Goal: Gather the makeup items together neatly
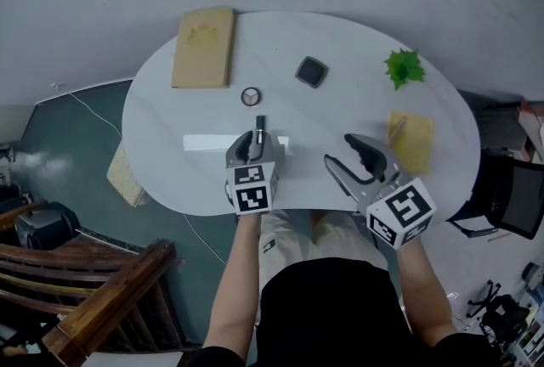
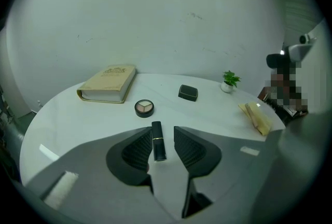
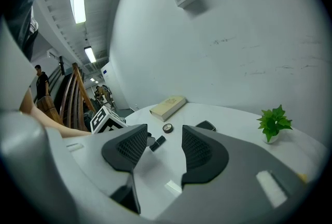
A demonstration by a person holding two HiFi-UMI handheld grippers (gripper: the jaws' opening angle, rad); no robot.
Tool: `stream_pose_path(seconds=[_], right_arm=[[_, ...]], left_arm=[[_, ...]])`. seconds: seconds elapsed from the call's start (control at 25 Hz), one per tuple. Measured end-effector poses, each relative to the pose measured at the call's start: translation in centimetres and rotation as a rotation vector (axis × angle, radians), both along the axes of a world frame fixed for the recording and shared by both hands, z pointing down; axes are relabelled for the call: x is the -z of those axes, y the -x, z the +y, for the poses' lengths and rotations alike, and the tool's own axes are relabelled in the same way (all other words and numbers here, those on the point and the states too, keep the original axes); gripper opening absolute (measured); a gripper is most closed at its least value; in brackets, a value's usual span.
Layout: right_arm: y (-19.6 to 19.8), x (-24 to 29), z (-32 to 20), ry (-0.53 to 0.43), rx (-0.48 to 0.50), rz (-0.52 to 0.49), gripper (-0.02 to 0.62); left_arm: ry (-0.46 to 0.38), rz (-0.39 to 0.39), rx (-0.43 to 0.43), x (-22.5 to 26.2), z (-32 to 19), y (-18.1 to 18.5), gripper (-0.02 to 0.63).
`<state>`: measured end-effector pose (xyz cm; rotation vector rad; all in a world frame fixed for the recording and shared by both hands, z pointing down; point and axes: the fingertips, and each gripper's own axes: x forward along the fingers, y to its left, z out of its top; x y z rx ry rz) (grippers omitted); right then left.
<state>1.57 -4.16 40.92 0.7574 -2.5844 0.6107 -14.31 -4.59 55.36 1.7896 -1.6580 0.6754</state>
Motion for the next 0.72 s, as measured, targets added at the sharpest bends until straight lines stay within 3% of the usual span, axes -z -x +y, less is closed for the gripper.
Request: stream_pose_path(seconds=[0.32,0.72], right_arm=[[1.0,-0.1,-1.9,-0.034,0.017,0.029,0.219],[1.5,-0.8,-5.1,-0.075,0.013,0.074,0.219]], left_arm=[[-0.075,0.005,-0.078,4.5,0.1,-2.2,0.124],[-0.161,0.031,-0.110,10.1,0.4,-3.5,0.120]])
